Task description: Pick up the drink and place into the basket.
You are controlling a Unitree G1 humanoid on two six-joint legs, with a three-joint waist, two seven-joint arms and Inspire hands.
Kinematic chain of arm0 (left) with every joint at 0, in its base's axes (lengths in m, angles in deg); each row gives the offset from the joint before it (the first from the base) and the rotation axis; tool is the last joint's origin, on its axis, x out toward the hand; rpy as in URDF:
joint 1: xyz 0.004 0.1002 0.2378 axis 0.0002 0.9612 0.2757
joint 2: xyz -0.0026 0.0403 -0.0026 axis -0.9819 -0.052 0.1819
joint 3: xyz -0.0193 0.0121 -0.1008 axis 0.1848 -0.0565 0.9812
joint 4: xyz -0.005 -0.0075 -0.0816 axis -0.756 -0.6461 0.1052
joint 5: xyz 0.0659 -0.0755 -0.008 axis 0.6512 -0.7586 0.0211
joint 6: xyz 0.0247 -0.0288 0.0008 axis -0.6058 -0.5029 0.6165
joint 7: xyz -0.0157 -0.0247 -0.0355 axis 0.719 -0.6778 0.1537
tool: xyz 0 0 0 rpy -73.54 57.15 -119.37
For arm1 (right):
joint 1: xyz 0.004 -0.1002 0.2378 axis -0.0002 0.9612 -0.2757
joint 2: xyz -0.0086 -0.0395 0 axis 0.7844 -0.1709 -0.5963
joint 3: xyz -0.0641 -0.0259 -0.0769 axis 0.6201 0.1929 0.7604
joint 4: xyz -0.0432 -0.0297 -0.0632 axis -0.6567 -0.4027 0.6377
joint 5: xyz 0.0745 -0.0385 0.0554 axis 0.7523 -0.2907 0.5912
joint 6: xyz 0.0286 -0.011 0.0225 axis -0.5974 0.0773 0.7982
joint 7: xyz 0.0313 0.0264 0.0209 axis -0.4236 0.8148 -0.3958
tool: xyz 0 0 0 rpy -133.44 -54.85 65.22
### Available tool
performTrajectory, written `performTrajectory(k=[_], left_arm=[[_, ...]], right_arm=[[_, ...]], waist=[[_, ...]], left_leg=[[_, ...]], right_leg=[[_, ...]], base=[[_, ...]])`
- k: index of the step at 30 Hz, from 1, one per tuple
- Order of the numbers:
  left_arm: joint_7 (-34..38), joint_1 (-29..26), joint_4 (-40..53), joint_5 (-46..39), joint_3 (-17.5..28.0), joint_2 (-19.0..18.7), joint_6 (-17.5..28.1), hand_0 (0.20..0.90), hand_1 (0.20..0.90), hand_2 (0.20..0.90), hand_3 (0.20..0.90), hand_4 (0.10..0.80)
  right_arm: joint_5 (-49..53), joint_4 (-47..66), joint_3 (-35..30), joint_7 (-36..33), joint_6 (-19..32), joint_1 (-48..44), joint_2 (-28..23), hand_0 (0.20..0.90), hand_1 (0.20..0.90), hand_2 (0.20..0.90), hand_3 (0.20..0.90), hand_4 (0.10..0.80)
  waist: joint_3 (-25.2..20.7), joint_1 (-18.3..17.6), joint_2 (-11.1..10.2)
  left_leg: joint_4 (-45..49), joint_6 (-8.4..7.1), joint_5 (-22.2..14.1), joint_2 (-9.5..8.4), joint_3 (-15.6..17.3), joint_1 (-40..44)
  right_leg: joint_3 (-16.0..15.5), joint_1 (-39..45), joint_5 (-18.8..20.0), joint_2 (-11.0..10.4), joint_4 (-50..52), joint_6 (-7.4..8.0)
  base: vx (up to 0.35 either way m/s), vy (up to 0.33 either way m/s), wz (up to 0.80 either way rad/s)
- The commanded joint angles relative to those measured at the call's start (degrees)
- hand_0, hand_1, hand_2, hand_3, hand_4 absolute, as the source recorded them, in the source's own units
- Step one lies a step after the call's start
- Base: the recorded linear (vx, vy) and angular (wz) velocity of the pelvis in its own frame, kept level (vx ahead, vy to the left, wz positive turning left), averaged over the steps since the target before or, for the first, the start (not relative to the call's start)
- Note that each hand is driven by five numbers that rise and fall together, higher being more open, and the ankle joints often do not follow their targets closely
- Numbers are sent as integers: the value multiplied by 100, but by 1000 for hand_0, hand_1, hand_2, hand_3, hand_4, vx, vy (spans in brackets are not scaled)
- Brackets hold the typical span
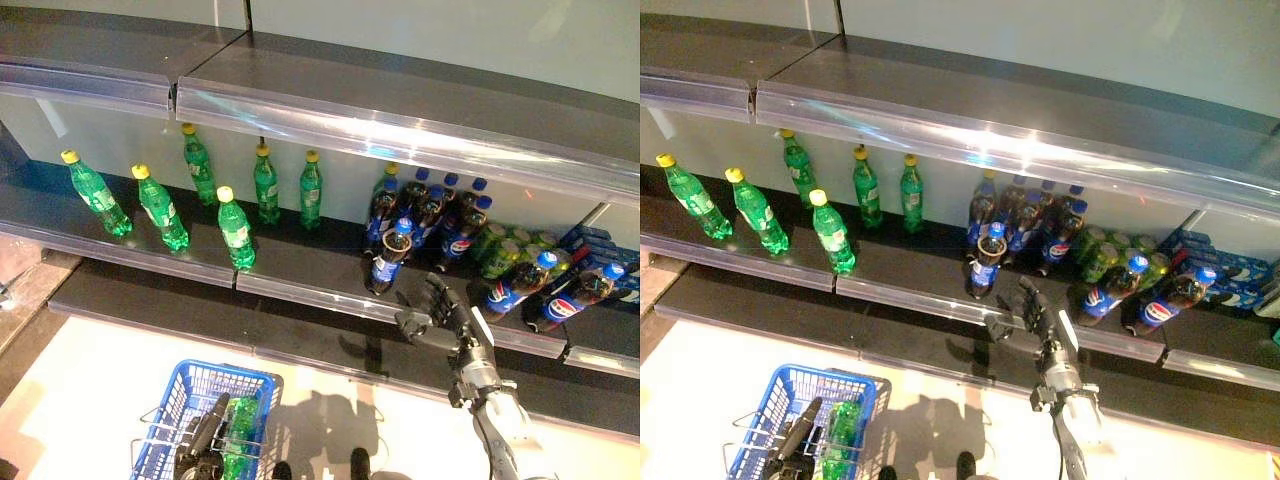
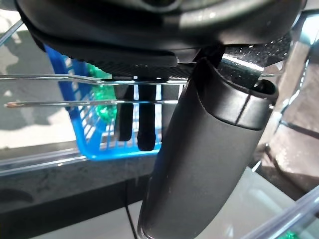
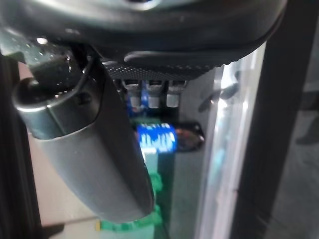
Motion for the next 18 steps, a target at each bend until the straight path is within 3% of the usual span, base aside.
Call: performTrajectory(k=[1, 8, 18], left_arm=[[-494, -367, 720, 522, 79, -599, 807, 300, 300, 300, 200, 100], [-570, -271, 605, 554, 65, -591, 734, 300, 300, 300, 200, 100], [-482, -300, 651, 666, 29, -629, 626, 300, 300, 300, 200, 100]], right_arm=[[148, 48, -637, -749, 719, -722, -81, 900, 900, 900, 900, 800], [214, -253, -849, -1814, 711, -810, 39, 900, 900, 900, 900, 800], [-18, -383, -852, -2425, 686, -826, 44, 900, 900, 900, 900, 800]], waist=[[-526, 199, 313], [-550, 295, 308], [-550, 325, 326]], left_leg=[[184, 143, -452, -534, -295, -27], [148, 141, -443, -511, -348, 45], [131, 157, -426, -517, -409, 133]], right_leg=[[-328, 115, -327, 352, 216, -1], [-383, 229, -368, 355, 204, -16], [-396, 326, -374, 374, 204, -35]], base=[[46, -32, 9], [54, -21, 5], [47, -11, 2]])
